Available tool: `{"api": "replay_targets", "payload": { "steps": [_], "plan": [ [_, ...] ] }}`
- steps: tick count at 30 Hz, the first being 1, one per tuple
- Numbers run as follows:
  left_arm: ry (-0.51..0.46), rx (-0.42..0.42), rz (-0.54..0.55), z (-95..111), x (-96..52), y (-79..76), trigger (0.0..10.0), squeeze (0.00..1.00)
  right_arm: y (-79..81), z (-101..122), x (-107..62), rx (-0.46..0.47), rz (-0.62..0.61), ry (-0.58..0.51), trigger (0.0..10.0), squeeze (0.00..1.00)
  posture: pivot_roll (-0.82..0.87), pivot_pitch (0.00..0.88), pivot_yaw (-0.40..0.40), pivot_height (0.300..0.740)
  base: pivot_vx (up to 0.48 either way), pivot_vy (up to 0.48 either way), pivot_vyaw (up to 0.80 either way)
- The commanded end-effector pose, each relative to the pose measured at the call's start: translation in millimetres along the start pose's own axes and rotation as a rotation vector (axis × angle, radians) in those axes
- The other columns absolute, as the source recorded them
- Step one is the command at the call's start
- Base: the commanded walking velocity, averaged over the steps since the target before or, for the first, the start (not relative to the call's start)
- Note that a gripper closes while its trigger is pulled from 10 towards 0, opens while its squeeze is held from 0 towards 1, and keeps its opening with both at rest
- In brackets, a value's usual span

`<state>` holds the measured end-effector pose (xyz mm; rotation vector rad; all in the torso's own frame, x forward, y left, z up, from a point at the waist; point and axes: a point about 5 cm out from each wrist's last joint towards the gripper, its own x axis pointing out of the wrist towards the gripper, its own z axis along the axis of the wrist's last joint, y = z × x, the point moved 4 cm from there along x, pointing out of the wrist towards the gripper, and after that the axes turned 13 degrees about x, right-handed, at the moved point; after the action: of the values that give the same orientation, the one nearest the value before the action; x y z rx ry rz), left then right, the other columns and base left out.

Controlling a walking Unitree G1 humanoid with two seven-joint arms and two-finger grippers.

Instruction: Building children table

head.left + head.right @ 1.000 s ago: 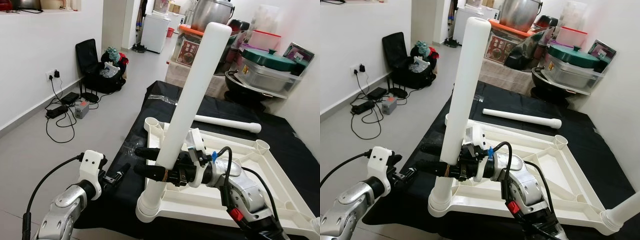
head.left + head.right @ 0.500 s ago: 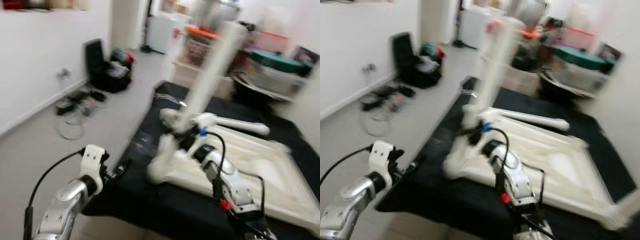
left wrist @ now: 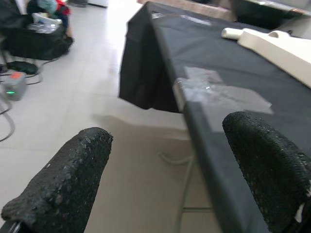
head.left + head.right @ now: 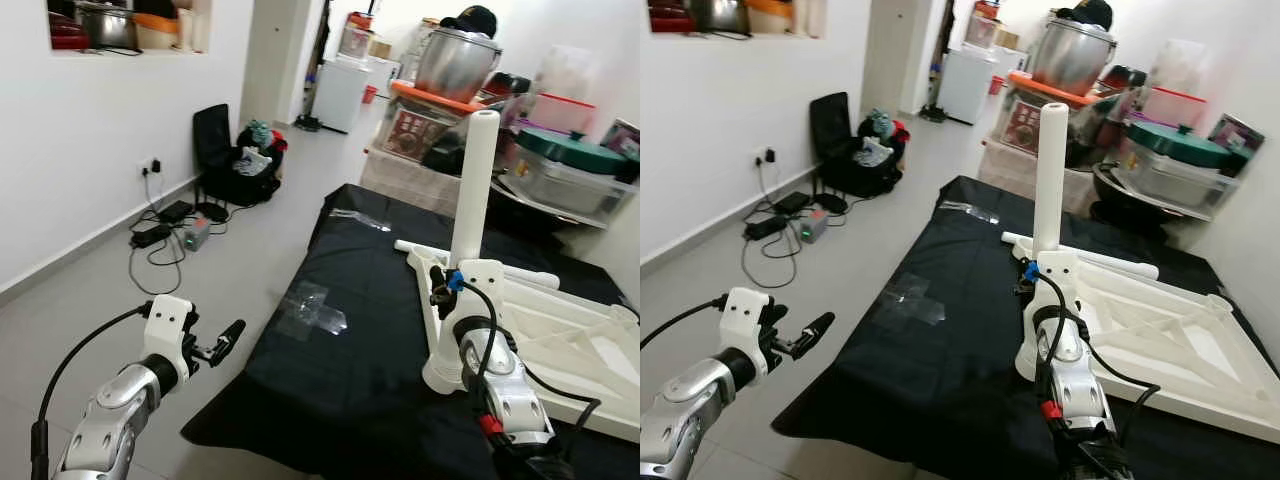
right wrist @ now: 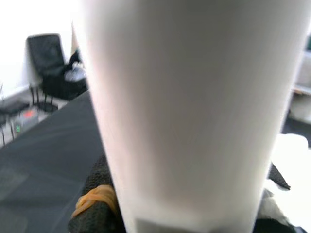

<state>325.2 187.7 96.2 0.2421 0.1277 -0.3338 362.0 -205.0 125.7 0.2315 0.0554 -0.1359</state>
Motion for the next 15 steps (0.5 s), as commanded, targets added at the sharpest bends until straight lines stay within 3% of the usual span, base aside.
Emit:
{"api": "replay_targets", "payload": {
  "steps": [1,7,15],
  "plan": [
    [-0.003,-0.024,-0.029,-1.2,3.3,-10.8,10.0,0.0,-17.7,-88.1,-20.8,0.102,-0.114,0.332,10.0,0.0,0.13,0.0,-0.198,0.74,0.0,0.0,0.0],
    [-0.006,-0.022,-0.034,-0.5,5.7,-10.0,10.0,0.0,-23.3,-88.1,-17.6,0.164,-0.209,0.316,10.0,0.0,0.12,0.0,-0.193,0.74,0.0,0.0,0.0],
    [0.001,-0.022,-0.044,-2.9,6.4,-12.3,10.0,0.0,-20.6,-92.2,-20.2,0.167,-0.195,0.327,10.0,0.0,0.12,0.0,-0.191,0.74,0.0,0.0,0.0]
  ]
}}
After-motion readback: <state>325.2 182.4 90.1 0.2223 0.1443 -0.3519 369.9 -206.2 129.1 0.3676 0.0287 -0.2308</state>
